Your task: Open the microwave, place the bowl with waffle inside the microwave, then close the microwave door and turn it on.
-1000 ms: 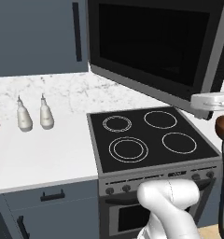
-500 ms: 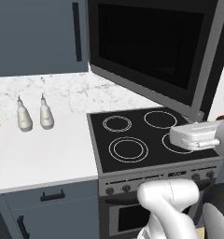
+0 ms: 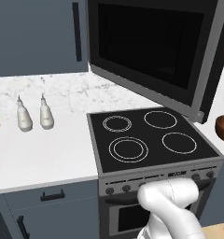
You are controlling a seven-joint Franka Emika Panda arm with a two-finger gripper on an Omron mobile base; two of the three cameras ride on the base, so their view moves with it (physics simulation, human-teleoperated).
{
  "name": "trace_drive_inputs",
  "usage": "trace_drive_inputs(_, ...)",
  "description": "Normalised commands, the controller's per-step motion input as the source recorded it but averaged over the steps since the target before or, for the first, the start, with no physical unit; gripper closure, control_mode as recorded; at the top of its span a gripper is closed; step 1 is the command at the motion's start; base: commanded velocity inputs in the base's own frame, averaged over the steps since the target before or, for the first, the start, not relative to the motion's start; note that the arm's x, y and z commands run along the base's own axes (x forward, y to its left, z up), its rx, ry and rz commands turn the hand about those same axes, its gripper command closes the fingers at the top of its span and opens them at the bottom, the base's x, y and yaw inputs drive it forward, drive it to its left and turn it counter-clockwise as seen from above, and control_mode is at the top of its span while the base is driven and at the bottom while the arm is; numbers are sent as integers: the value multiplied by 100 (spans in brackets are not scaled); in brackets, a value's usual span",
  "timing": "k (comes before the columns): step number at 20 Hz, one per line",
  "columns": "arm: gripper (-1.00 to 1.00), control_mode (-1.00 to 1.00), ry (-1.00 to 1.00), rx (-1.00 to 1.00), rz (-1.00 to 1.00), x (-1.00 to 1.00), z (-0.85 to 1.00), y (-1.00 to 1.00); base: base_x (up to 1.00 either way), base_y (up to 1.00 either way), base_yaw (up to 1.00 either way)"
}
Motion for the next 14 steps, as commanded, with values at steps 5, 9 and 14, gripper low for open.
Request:
trace_drive_inputs(5, -100, -100, 43, 49, 0, 16, 5, -93, 0, 0, 0)
trace_drive_inputs(9, -100, -100, 7, 60, 0, 43, -5, -45, 0, 0, 0)
trace_drive_inputs(14, -100, -100, -15, 48, 0, 86, -27, 0, 0, 0, 0)
